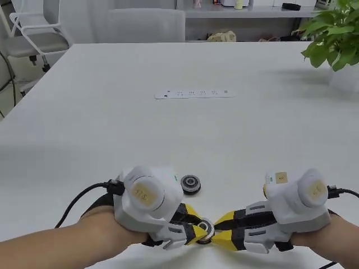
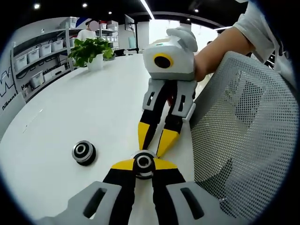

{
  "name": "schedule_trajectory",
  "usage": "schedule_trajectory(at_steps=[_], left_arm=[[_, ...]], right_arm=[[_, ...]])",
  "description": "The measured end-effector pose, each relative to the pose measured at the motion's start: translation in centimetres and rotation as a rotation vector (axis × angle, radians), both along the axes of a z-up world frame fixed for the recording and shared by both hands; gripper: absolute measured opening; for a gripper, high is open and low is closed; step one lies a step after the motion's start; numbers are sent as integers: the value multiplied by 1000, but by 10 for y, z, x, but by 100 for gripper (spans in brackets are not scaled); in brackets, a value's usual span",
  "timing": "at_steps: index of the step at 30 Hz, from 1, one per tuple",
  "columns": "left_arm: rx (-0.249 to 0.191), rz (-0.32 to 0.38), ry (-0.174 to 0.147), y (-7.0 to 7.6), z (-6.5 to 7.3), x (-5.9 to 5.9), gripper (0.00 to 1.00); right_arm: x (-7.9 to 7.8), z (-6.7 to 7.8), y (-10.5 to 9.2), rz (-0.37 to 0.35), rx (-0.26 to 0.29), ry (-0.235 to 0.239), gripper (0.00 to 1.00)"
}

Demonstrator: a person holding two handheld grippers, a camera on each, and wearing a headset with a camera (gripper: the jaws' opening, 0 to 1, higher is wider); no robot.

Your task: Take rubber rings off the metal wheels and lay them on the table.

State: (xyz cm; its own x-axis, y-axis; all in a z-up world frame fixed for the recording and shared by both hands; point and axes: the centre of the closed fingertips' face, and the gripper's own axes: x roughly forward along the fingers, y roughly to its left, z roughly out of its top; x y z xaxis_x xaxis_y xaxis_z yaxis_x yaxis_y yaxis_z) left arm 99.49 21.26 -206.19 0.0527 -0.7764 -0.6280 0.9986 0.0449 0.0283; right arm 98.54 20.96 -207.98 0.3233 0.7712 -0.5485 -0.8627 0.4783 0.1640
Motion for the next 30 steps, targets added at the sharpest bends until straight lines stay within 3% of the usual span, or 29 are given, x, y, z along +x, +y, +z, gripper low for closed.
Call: schedule_trajectory(at_steps=[16, 30], left_arm=[[-9, -3, -8, 0, 0, -1, 7], [-13, 2, -8, 0, 0, -1, 7]], right_arm=[[0, -1, -2, -9, -5, 12, 7], [2, -1, -5, -73, 65, 82, 1]])
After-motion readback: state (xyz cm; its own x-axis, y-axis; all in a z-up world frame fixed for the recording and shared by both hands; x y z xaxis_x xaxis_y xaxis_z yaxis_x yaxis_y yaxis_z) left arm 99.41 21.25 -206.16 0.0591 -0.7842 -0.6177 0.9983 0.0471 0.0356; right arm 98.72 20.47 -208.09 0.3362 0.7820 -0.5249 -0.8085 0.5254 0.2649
